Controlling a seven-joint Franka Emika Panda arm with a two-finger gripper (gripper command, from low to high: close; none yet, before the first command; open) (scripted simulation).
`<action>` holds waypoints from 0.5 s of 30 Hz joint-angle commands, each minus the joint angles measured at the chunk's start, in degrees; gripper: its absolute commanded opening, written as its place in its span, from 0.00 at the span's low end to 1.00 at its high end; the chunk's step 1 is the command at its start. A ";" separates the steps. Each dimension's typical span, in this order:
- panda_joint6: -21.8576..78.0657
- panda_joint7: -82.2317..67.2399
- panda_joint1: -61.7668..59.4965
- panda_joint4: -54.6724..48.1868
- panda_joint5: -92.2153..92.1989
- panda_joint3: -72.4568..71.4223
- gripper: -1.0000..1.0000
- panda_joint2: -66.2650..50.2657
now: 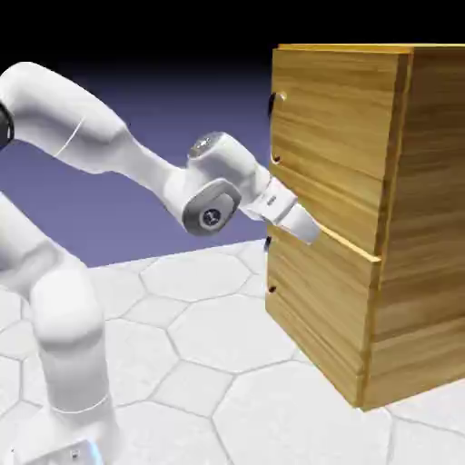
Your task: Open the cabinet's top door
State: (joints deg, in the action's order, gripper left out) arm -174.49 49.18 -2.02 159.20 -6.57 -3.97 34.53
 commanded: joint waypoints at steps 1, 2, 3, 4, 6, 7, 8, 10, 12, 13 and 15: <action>-0.18 2.50 -1.01 -0.67 -2.44 -1.47 0.50 0.70; -0.36 4.99 -2.01 -1.34 -4.87 -2.94 0.50 1.39; -0.53 7.48 -3.02 -2.00 -7.31 -4.41 0.50 2.09; -0.71 9.97 -4.02 -2.67 -9.75 -5.88 0.50 2.78; -1.07 14.96 -6.03 -4.00 -14.62 -8.82 0.50 4.17; -1.24 17.45 -7.03 -4.67 -17.05 -10.29 0.50 4.87; -1.42 19.94 -8.04 -5.34 -19.49 -11.76 0.50 5.56; -1.78 24.93 -10.05 -6.67 -24.36 -14.70 0.50 6.95; -2.13 29.91 -12.06 -8.01 -29.23 -17.65 0.50 8.34; -2.31 32.40 -13.06 -8.67 -31.66 -19.12 0.50 9.03; -2.66 37.39 -15.07 -10.01 -36.53 -22.06 0.50 10.42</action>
State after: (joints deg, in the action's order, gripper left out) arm -177.15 86.56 -17.09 149.19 -43.10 -26.02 44.96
